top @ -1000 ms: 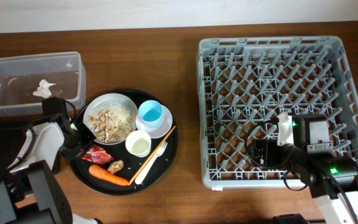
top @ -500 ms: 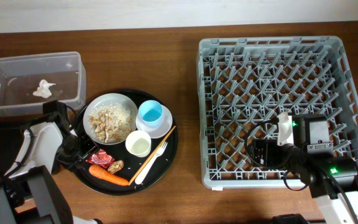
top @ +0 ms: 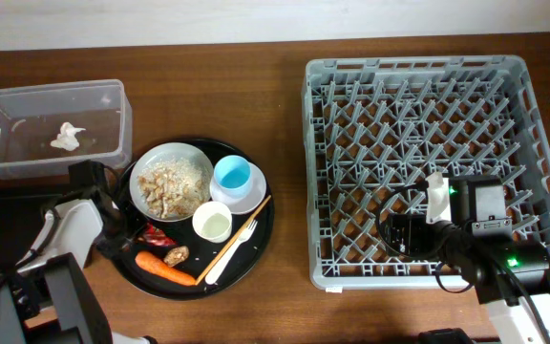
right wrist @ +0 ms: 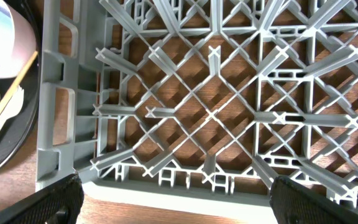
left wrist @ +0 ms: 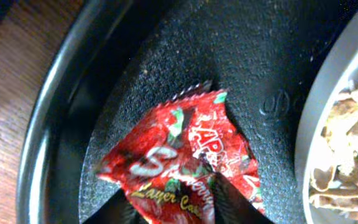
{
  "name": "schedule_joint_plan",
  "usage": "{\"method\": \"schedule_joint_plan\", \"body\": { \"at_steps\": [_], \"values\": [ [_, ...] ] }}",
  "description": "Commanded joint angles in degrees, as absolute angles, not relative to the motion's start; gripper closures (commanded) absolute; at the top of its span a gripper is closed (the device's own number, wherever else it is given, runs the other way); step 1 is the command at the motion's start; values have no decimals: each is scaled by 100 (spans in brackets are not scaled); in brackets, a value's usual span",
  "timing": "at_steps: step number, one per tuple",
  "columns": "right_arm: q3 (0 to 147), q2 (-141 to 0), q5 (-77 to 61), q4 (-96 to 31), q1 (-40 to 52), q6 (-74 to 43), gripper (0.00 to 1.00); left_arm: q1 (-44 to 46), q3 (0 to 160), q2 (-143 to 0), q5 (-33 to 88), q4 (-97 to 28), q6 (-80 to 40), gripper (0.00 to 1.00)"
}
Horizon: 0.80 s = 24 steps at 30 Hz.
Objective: Sort waste into correct bins and load items into the dishwasher rack
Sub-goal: 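Grasp the red candy wrapper on the tray with the left gripper, then carry the red wrapper to the clear bin and drop it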
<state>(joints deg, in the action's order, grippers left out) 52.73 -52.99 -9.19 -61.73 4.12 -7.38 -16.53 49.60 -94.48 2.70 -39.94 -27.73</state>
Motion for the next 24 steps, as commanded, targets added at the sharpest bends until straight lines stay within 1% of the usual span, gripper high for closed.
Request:
{"method": "schedule_joint_plan", "body": {
  "at_steps": [1, 6, 9, 10, 13, 16, 18, 20, 22, 23, 24],
  "values": [
    [5382, -5288, -945, -6180, 443, -760, 1, -1653, 5000, -9371, 458, -3951, -2773, 100],
    [5382, -5288, -945, -6178, 445, -757, 1, -1653, 5747, -8753, 534, -4622, -2714, 100],
    [5382, -5288, -939, -6176, 445, -757, 1, -1656, 6219, -8291, 502, -4421, -2714, 100],
    [5382, -5288, -919, -6178, 445, -757, 1, -1658, 6326, -8243, 467, -4071, -2716, 100],
    [5382, -5288, -840, -6178, 445, -757, 1, -1658, 6364, -8335, 375, -2515, -2716, 100],
    [5382, -5288, -840, -6178, 445, -757, 1, -1658, 6372, -8595, 45, -1229, -2668, 100],
    [5382, -5288, -840, -6178, 445, -757, 1, -1658, 6416, -8927, -403, -775, -2495, 99],
    [5382, -5288, -838, -6178, 445, -757, 1, -1664, 6475, -9258, -574, -449, -1990, 99],
    [5380, -5288, -838, -6178, 445, -757, 1, -1669, 6504, -9502, -882, -283, -1774, 99],
    [5382, -5288, -838, -6180, 445, -757, 1, -1669, 6506, -9585, -996, -209, -1662, 95],
    [5380, -5288, -838, -6180, 445, -757, 1, -1669, 6506, -9620, -1035, -158, -1577, 71]
  ]
}}
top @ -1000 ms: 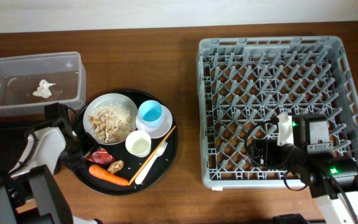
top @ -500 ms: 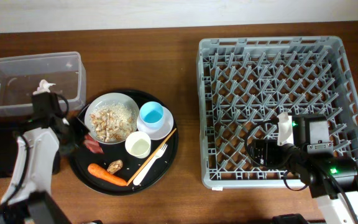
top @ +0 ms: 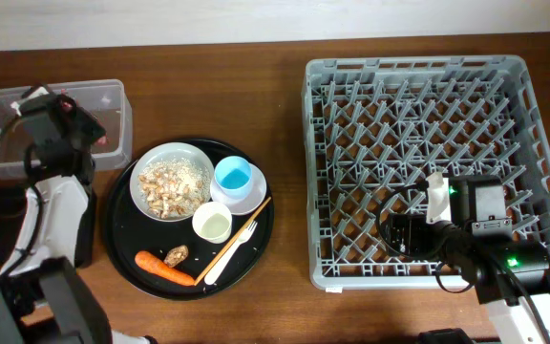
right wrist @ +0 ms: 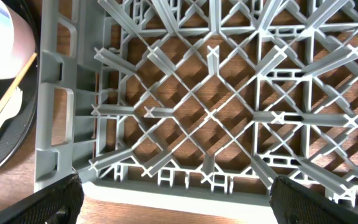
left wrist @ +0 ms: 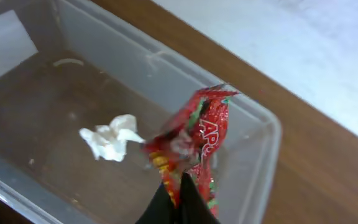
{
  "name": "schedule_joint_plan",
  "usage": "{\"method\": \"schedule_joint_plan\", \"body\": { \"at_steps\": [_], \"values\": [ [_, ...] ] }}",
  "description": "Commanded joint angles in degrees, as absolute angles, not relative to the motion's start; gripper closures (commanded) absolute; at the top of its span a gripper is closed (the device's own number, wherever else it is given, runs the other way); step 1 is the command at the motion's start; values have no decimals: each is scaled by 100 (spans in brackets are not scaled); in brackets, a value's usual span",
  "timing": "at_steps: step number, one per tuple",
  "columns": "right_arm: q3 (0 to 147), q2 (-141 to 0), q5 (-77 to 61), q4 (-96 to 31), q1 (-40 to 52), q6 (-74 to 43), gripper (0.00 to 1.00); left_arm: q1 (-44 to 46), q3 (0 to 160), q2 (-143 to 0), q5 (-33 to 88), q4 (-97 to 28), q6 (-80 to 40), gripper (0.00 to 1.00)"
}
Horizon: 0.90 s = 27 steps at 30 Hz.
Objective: Sort waste into correct bins and load items into the dishwasher rack
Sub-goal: 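Carry the red wrapper to the clear bin and drop it, then lift the light blue cup with the left gripper, pass to right gripper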
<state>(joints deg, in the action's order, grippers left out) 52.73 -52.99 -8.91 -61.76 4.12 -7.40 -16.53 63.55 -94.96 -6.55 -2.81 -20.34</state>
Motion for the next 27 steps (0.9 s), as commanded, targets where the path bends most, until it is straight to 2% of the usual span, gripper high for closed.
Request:
{"method": "schedule_joint_plan", "body": {
  "at_steps": [1, 3, 6, 7, 10, 12, 15, 18, 22, 25, 27],
  "values": [
    [5380, -5288, -838, -6178, 445, -757, 1, -1669, 6514, -9620, -1035, -58, -1326, 41],
    [5382, -5288, -838, -6180, 445, -757, 1, -1669, 6606, -9620, -1035, -71, -1184, 25],
    [5380, -5288, -840, -6182, 445, -757, 1, -1667, 6851, -9614, -843, -473, -1184, 13],
    [5380, -5288, -840, -6182, 445, -757, 1, -1660, 6995, -9596, -589, -845, -1186, 2],
    [5380, -5288, -843, -6182, 445, -757, 1, -1485, 7400, -9419, 224, -2228, -1184, 1],
    [5380, -5288, -843, -6178, 445, -757, 1, -1072, 7776, -9137, 567, -3874, -1031, 1],
    [5380, -5288, -838, -6178, 445, -757, 1, -362, 7863, -8932, 1068, -5076, -1037, 1],
    [5380, -5288, -838, -6180, 445, -757, 1, 237, 7863, -8936, 1673, -5081, -1035, 3],
    [5380, -5288, -838, -6204, 443, -757, 1, 897, 7863, -9198, 1044, -4827, -1041, 3],
    [5380, -5288, -836, -6243, 445, -757, 1, 1120, 7863, -9623, 1046, -4694, -1194, 3],
    [5380, -5288, -838, -6246, 445, -757, 1, 1234, 7863, -10027, 1046, -4641, -1273, 8]
  ]
}}
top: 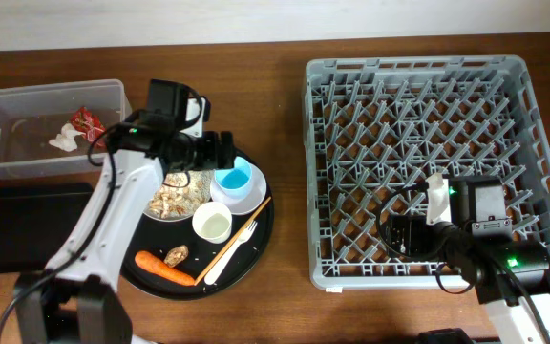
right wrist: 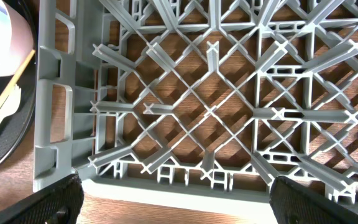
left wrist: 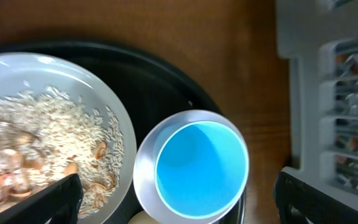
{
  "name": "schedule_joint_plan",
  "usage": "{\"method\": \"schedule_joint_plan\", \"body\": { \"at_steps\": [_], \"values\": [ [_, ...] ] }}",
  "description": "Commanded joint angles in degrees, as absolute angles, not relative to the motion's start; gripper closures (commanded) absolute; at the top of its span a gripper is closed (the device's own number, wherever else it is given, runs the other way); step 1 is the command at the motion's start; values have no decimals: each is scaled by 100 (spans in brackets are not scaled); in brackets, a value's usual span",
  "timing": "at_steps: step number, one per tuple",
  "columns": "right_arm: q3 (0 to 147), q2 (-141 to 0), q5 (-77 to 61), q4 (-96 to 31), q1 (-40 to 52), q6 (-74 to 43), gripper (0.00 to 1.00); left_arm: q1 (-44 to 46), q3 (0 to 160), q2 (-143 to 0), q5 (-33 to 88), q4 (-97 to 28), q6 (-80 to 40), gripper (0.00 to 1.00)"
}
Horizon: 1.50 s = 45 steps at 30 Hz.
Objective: Sort waste into correct bins and load items into the dishwasher rack
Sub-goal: 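Lift the light blue cup with the left gripper, pass to right gripper, then place the blue cup upside down on the rack's right side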
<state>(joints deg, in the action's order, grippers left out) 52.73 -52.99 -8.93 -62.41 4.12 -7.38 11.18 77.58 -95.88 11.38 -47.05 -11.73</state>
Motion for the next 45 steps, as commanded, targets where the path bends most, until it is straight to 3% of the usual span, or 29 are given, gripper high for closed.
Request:
{"method": "schedule_joint_plan", "body": {
  "at_steps": [1, 3, 6, 9, 14, 16, 22, 25, 27, 31, 36, 41, 43, 45],
  "values": [
    [5380, -5288, -836, -6250, 445, -757, 1, 1238, 7863, -10125, 1048, -4630, -1275, 11],
    [5380, -5288, -836, -6276, 445, -757, 1, 1238, 7863, -10333, 1046, -4510, -1275, 32],
    [5380, -5288, -836, -6287, 445, -757, 1, 1238, 7863, -10584, 1048, -4403, -1275, 46],
    [5380, -5288, -834, -6285, 443, -757, 1, 1238, 7863, -10613, 1048, -4418, -1278, 77],
    [5380, -5288, -836, -6283, 443, -757, 1, 1238, 7861, -10617, 1048, -4617, -1275, 88],
    [5380, -5288, -836, -6283, 445, -757, 1, 1238, 7863, -10617, 1050, -4703, -1275, 98],
    [5389, -5286, -838, -6086, 443, -757, 1, 1052, 8490, -10451, 1719, -5022, -1275, 99],
    [5476, -5288, -945, -5596, 445, -755, 1, 753, 8952, -10324, 3791, -5103, -1273, 99],
    [5476, -5336, -1837, -4724, 445, -506, 1, 644, 8993, -10326, 5684, -5081, -1269, 99],
    [5476, -5942, -4193, -3586, 445, 429, 1, 930, 8993, -10326, 7664, -5306, -1249, 99],
    [5476, -6632, -5961, -2797, 445, 882, 1, 1422, 8993, -10326, 7848, -5306, -1229, 99],
    [5476, -6735, -6735, -2333, 445, 869, 1, 1715, 8993, -10326, 7762, -5304, -1232, 99],
    [5476, -6735, -6733, -2335, 445, 808, 6, 1726, 8991, -10326, 7581, -5306, -1234, 99],
    [5476, -6735, -6733, -2335, 445, 810, 24, 1726, 8993, -10326, 7561, -5306, -1234, 99]
  ]
}}
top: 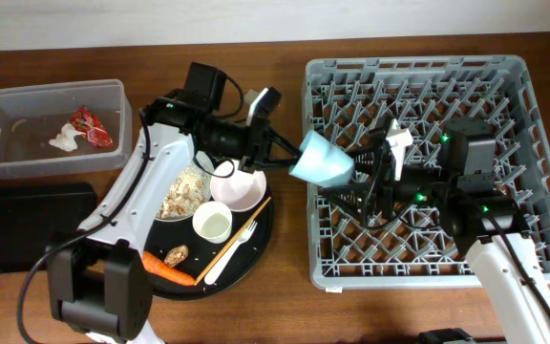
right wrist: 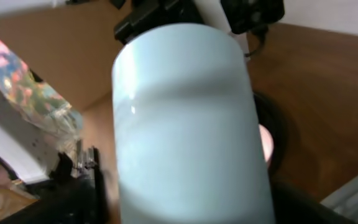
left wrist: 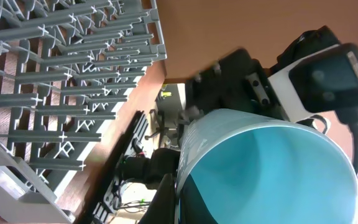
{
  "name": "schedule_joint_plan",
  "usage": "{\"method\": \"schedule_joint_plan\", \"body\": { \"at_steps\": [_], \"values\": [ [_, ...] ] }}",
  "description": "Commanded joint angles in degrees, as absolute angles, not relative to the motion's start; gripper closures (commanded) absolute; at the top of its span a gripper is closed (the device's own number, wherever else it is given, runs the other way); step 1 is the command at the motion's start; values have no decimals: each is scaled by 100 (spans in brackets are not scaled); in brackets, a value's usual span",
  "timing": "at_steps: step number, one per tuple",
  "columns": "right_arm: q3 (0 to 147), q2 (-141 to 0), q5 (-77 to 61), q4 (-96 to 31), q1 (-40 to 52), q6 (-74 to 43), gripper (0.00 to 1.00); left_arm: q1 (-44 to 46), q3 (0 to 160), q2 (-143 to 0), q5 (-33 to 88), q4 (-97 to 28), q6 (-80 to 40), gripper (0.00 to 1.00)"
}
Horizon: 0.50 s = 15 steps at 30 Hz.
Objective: Sort waste into correct bins and load items into the dishwasher rack
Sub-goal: 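Place the blue cup upside down on the rack's right side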
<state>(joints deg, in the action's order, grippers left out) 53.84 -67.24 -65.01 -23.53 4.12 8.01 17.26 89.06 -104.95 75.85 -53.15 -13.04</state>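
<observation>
A light-blue cup [top: 321, 160] hangs tilted in the air at the left edge of the grey dishwasher rack [top: 504, 86]. My left gripper [top: 273, 143] is shut on the cup's rim; its wrist view looks into the blue inside of the cup [left wrist: 272, 168]. My right gripper [top: 366, 182] reaches from over the rack toward the cup's base. It is open, with a dark finger on either side of the cup [right wrist: 188, 124] and a thin gap on the left. The red wrapper [top: 94, 127] lies in the clear bin [top: 8, 143].
The round black tray [top: 251, 263] holds a bowl of rice [top: 184, 196], a pale saucer [top: 242, 188], a small white cup [top: 212, 225], a wooden fork [top: 232, 250], a carrot [top: 165, 270]. A white tissue [top: 65, 140] is in the clear bin. A black bin [top: 17, 225] stands at the left.
My left gripper was open above the blue cup on its saucer; now it is shut on the rim, holding the cup beside the rack. My right gripper has moved from the rack's front to the cup.
My left gripper was shut on the red wrapper on the tray, then held it over the clear bin. Then the wrapper lay in the bin and the gripper stood open above the blue cup. Now the cup is off the tray, between both grippers.
</observation>
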Motion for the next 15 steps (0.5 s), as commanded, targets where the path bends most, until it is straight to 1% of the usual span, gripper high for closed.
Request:
{"method": "schedule_joint_plan", "body": {
  "at_steps": [1, 2, 4, 5, 6, 7, 8, 9, 11, 12, 13, 15],
  "values": [
    [5476, -6735, -6731, -2335, 445, 810, 27, 1726, 8993, -10326, 7561, -5304, -1234, 99],
    [5476, -6735, -6731, -2335, 445, 808, 27, 1726, 8991, -10326, 7559, -5304, -1234, 99],
    [5476, -6735, -6731, -2355, 445, 808, 34, 1726, 8991, -10326, 7454, -5304, -1234, 99],
    [5476, -6735, -6731, -2355, 445, 808, 36, 1726, 8991, -10326, 7448, -5301, -1234, 99],
    [5476, -6735, -6729, -2359, 445, 808, 38, 1726, 8993, -10326, 7349, -5304, -1227, 90],
    [5476, -6735, -6726, -2357, 445, 751, 41, 1726, 8993, -10326, 7111, -5306, -1142, 61],
    [5476, -6735, -6694, -2357, 443, 624, 45, 1726, 8993, -10326, 6724, -5325, -1007, 46],
    [5476, -6735, -6667, -2362, 443, 489, 51, 1726, 8993, -10326, 6208, -5422, -969, 38],
    [5476, -6733, -6368, -2429, 443, 141, 63, 1691, 8993, -10326, 4827, -5776, -967, 37],
    [5478, -6722, -6152, -2495, 443, 43, 65, 1629, 8993, -10326, 4066, -5994, -967, 36],
    [5505, -6694, -5688, -2711, 438, -67, 66, 1525, 8993, -10326, 3402, -6243, -969, 36],
    [5813, -6611, -4368, -3568, 355, -75, 66, 1267, 8993, -10326, 2685, -6632, -969, 36]
  ]
}}
